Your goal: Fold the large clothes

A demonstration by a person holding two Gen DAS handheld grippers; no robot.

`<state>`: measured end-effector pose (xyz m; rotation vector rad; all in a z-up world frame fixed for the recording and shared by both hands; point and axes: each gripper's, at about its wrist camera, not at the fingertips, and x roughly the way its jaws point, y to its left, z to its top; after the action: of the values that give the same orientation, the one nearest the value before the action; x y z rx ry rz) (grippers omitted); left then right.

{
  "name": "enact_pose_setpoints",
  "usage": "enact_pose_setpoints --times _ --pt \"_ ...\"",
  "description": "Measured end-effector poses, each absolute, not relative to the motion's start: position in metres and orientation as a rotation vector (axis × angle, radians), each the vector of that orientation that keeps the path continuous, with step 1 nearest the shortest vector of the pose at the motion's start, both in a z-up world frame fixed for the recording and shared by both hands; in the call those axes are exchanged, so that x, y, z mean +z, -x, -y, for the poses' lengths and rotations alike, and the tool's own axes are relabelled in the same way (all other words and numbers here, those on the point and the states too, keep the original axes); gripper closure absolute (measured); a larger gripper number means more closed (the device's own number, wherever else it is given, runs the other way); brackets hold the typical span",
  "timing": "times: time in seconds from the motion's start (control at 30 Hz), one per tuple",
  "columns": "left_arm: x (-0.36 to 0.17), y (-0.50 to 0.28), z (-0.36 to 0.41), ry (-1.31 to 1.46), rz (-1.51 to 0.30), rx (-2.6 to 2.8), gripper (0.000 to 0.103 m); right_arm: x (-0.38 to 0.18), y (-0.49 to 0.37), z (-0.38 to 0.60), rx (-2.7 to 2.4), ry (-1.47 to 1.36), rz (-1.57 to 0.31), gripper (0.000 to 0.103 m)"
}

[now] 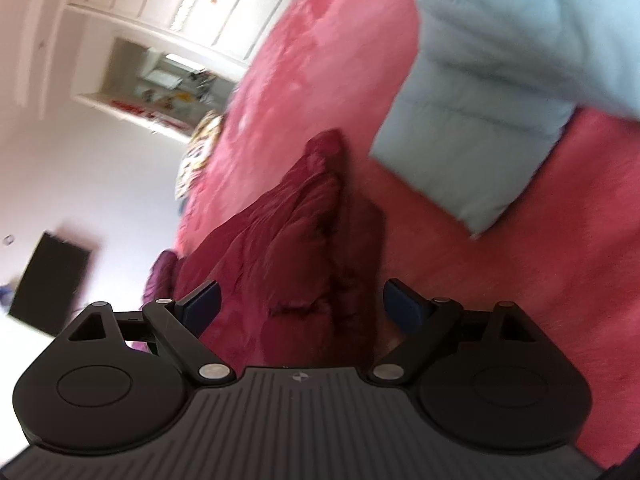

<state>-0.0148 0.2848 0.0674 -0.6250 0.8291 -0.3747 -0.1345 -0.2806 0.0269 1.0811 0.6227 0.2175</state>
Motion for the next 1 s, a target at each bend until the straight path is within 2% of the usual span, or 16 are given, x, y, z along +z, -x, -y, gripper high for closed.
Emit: enact_pose_setpoints --times 0.37,0.43,0.5,1.0 --pt "0.043 -0.020 -0.281 0.671 -0.887 -0.523 0.011 0.025 0.108 0.260 0.393 -1.067 -0.686 0.000" --pt "0.040 -0.026 -0.277 0.676 -0.892 -0.560 0.008 0.027 0.105 0.257 0.412 -1.063 -0.697 0.000" --pt "0.037 -0.030 -0.271 0.667 -0.897 -0.590 0.002 0.028 0.096 0.250 0.424 -1.043 -0.716 0.000" --pt "0.036 -0.045 -0.208 0.553 -0.946 -0.804 0.002 0.044 0.104 0.224 0.275 -0.940 -0.761 0.000"
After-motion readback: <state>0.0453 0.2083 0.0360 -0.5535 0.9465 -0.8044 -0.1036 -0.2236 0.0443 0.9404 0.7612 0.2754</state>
